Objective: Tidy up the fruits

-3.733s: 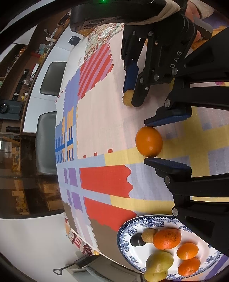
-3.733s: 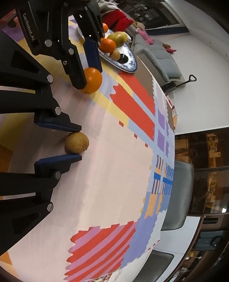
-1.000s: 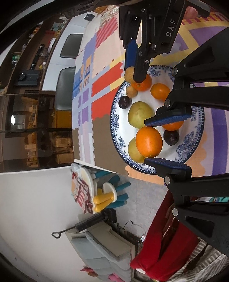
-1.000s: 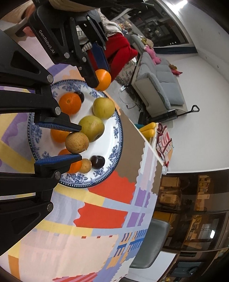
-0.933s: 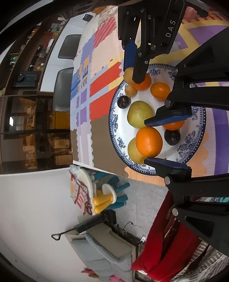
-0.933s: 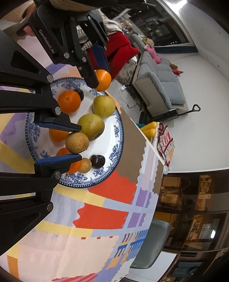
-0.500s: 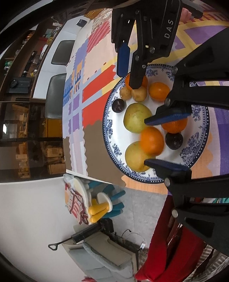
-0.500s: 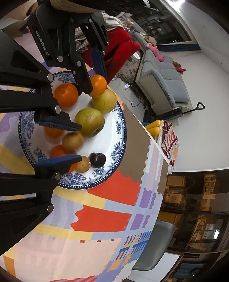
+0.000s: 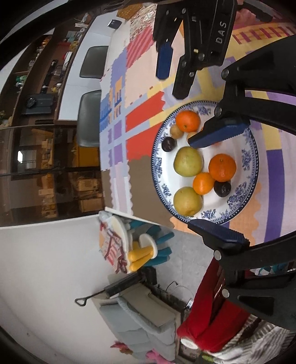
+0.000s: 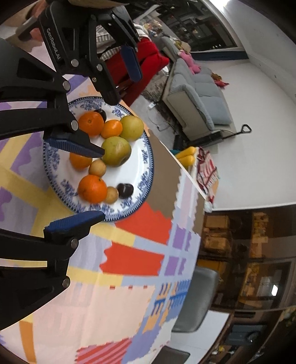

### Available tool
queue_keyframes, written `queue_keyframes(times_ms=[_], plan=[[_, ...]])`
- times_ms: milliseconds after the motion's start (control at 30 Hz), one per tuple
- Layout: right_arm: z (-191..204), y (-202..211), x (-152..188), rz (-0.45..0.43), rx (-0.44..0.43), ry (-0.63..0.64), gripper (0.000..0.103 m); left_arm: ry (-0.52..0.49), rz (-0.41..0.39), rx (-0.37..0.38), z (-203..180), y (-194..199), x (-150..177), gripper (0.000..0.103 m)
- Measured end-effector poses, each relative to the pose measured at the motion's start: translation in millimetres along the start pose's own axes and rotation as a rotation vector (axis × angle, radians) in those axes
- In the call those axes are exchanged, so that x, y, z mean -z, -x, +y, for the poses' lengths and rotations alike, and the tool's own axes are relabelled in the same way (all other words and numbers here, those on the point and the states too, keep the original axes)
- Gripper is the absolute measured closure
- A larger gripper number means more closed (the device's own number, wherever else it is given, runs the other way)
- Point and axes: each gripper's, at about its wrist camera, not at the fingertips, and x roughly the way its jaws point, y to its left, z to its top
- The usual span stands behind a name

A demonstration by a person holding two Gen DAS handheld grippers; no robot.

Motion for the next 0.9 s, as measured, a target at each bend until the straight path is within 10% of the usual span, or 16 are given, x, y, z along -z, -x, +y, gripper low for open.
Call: queue_keyframes(times_ms=[333, 900], plan=[[-16, 77, 22, -0.099, 0.125, -0.035, 0.029, 0.023, -0.087, -0.017, -35, 53, 5, 0.008], [-28, 173, 83, -0.181, 0.194, -0.069, 0.023, 0.019, -0.132, -0.011, -87, 129, 40, 0.000]])
